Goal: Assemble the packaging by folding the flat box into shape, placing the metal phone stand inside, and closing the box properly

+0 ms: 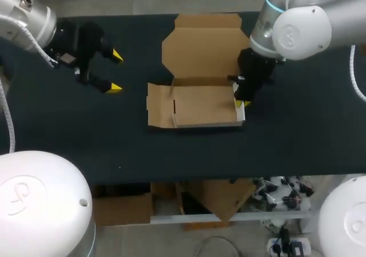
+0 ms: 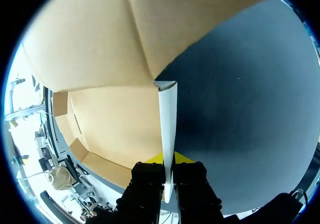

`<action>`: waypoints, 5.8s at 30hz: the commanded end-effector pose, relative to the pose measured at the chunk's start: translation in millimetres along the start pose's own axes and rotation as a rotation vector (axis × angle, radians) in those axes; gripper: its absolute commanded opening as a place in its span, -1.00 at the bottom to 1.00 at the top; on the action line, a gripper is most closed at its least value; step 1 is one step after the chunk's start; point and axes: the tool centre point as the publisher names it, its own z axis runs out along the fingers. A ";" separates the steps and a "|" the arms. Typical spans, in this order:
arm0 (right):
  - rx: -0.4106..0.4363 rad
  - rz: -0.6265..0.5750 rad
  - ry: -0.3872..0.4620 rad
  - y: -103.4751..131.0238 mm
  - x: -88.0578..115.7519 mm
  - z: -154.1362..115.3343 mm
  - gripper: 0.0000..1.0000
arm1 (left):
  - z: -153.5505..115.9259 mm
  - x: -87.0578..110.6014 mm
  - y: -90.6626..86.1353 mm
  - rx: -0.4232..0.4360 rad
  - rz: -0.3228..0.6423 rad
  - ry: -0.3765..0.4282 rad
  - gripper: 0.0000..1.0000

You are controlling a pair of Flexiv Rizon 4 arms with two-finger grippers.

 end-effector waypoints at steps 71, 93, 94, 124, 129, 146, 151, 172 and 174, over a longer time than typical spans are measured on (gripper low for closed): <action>0.146 0.019 -0.152 -19.1 3.2 28.7 -0.62 | -0.7 -0.4 -0.3 -0.003 0.000 0.003 1.00; 0.038 0.026 -0.234 -18.0 5.1 30.5 -0.95 | -0.7 -0.4 -0.3 -0.003 0.000 0.003 1.00; 0.033 0.029 -0.235 -18.3 4.8 30.8 -0.95 | -0.7 -0.4 -0.3 -0.003 0.000 0.003 1.00; -0.158 0.064 -0.254 -14.6 1.3 33.2 -0.69 | -0.7 -0.4 -0.3 -0.003 0.000 0.003 1.00; -0.176 0.069 -0.254 -13.9 0.5 34.9 -0.68 | -0.7 -0.4 -0.3 -0.003 0.000 0.003 1.00; -0.199 0.077 -0.265 -9.4 0.2 35.4 -1.00 | -0.7 -0.4 -0.3 -0.003 0.000 0.003 1.00; -0.205 0.074 -0.271 -9.0 0.5 35.2 -1.00 | -0.7 -0.4 -0.3 -0.003 0.000 0.003 1.00; -0.160 0.136 -0.351 -4.9 -1.8 31.9 -1.00 | -0.7 -0.4 -0.3 -0.003 0.000 0.003 1.00; -0.160 0.137 -0.358 -4.5 -1.9 31.3 -1.00 | -0.7 -0.4 -0.3 -0.003 0.000 0.003 1.00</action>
